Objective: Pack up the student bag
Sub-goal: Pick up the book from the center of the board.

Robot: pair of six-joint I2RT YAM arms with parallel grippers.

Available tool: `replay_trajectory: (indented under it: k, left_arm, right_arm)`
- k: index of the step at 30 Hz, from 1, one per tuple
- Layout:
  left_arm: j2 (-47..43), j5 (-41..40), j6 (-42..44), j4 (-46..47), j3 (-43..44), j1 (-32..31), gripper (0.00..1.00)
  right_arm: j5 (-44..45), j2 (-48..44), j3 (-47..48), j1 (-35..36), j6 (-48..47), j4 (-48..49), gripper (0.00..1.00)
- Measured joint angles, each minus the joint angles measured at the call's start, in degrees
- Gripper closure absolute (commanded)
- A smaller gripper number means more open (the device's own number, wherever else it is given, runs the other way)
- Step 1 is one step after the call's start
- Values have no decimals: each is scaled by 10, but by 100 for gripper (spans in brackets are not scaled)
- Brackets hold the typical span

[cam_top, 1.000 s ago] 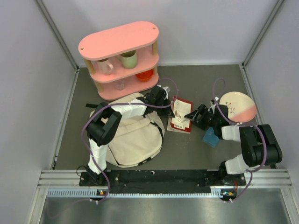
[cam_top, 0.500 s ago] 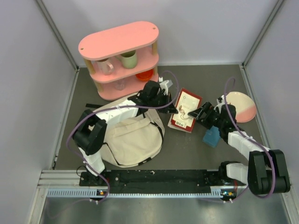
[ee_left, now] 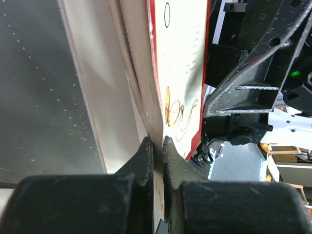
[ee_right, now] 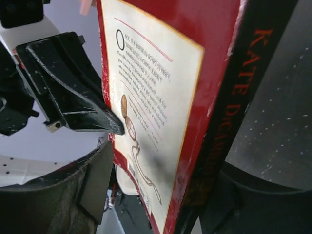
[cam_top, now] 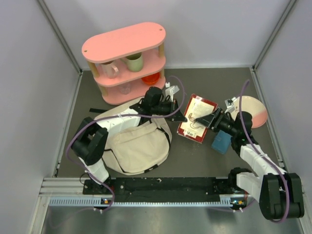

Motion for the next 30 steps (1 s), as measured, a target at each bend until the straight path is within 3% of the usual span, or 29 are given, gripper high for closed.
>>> replay_trajectory:
  k: [4, 7, 11, 13, 17, 25, 30]
  left_arm:
    - [-8, 19, -14, 32, -17, 1, 100]
    - [-20, 27, -19, 46, -30, 0, 99]
    - [-37, 23, -30, 64, -53, -2, 87]
    - [-41, 15, -35, 76, -61, -4, 87]
    - [-42, 1, -49, 92, -62, -11, 82]
    - [-40, -61, -71, 110, -64, -30, 52]
    - [-46, -97, -94, 172, -124, -56, 33]
  right_arm:
    - [-15, -19, -10, -2, 12, 10, 76]
    - [-23, -32, -18, -3, 23, 18, 82]
    - [-28, -64, -22, -2, 30, 4, 94]
    - [-21, -92, -23, -2, 29, -19, 100]
    - [6, -152, -23, -2, 27, -77, 100]
    - [50, -253, 1, -2, -10, -228, 100]
    - [66, -278, 14, -2, -23, -281, 100]
